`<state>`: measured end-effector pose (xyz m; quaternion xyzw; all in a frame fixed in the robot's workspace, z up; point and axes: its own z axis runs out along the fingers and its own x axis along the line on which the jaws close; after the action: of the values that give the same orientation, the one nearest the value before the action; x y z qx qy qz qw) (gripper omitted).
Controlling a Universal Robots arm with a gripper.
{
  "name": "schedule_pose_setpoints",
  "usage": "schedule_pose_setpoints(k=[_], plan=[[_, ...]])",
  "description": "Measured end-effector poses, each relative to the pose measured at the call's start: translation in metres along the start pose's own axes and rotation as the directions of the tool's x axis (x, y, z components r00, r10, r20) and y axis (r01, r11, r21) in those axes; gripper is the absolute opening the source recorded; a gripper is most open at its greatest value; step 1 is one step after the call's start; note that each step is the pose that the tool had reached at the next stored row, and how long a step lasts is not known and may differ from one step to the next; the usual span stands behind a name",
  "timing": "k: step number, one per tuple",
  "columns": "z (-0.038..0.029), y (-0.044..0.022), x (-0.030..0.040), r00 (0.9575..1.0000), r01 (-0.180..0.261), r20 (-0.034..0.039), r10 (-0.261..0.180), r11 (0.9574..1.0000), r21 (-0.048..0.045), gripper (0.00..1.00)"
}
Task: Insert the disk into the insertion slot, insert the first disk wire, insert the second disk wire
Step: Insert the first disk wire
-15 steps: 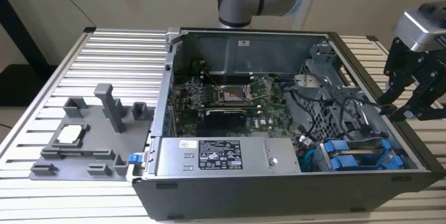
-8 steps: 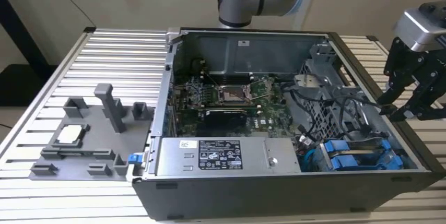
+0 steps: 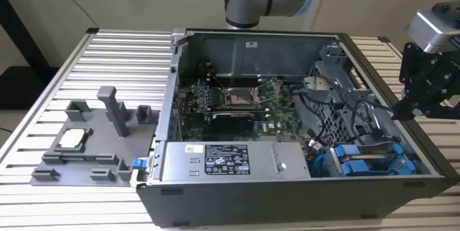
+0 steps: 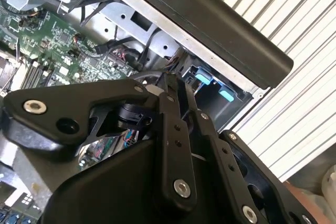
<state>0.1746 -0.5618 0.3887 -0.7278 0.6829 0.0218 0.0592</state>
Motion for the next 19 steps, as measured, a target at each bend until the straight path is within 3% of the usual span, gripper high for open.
schedule_pose_setpoints(k=[15, 19], plan=[[0.0001, 0.0000, 0.0000, 1.0000, 0.000, -0.0003, 0.000, 1.0000, -0.0001, 0.19], [0.0027, 0.0027, 0.0004, 1.0000, 0.000, -0.0006, 0.000, 1.0000, 0.0004, 0.19]])
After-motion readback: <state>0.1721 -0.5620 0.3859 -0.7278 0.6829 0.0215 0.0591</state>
